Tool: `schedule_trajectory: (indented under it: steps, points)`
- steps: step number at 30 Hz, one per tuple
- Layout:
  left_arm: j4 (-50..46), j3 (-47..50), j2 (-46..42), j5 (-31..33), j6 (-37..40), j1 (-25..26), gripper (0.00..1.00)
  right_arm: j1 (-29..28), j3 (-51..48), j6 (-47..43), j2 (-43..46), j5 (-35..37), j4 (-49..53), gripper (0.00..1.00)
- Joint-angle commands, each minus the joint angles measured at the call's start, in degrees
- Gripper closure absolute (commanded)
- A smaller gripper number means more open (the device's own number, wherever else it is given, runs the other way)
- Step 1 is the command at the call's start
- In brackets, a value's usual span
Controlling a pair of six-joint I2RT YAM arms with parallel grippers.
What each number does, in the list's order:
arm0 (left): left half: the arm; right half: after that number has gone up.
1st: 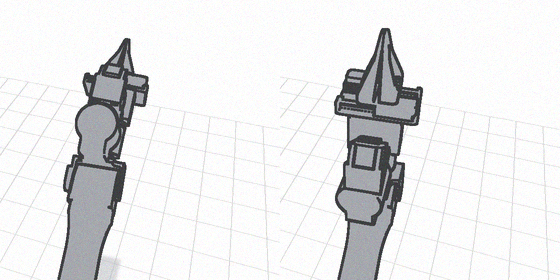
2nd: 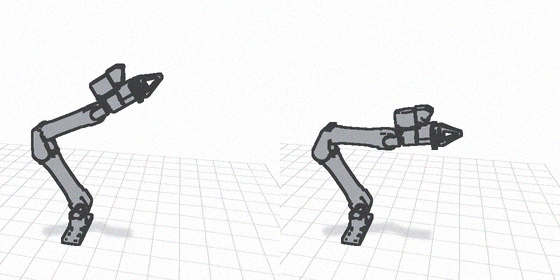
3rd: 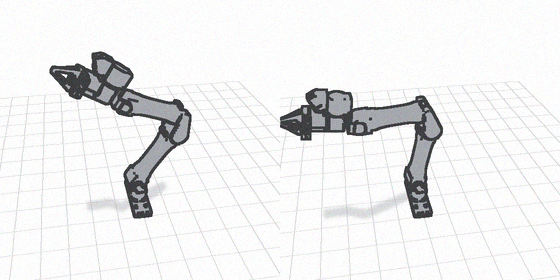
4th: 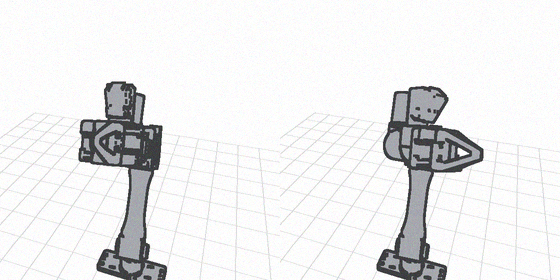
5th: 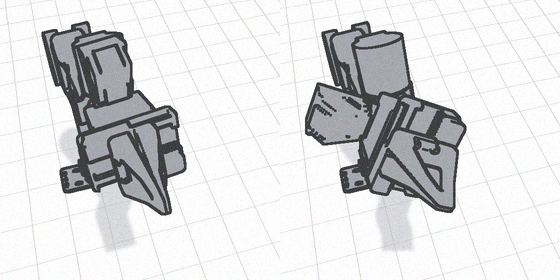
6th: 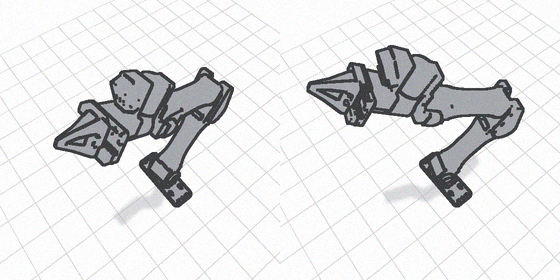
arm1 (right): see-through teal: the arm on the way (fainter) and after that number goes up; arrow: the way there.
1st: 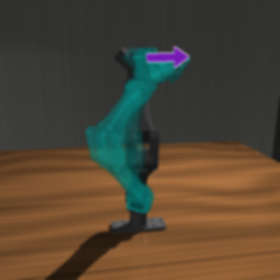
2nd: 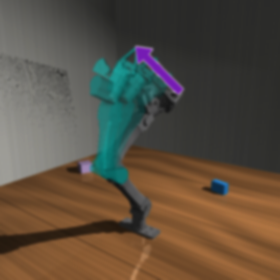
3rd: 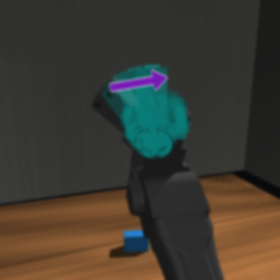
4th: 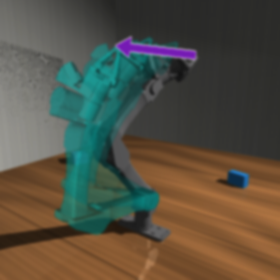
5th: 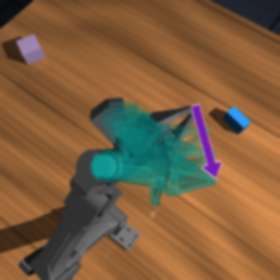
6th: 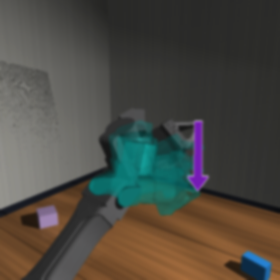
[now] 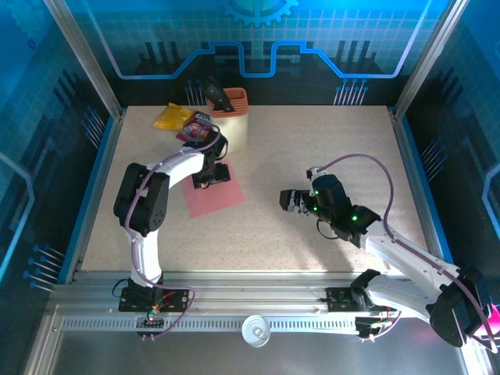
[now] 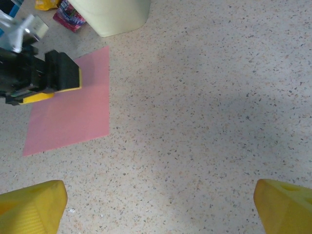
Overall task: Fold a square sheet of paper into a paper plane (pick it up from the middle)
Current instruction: Move the square sheet of paper to the center of the table.
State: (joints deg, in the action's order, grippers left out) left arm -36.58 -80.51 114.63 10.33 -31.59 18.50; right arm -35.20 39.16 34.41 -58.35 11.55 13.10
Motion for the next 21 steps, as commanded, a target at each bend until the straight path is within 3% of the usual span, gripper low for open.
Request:
schedule_trajectory:
  steps: [1,11,21]
  points:
    - [-2.47,0.83,0.65,1.95,-0.59,0.21,0.22,-0.81,-0.88,1.06,2.46,-0.13,1.86,0.01]
    - [0.78,11.08,-2.62,0.35,0.61,5.04,0.2,-0.89,1.39,-0.49,3.48,1.02,5.97,0.01]
    - [5.16,23.73,-12.28,-0.24,0.09,16.16,0.19,-0.76,-2.77,-0.14,11.05,4.52,1.84,0.01]
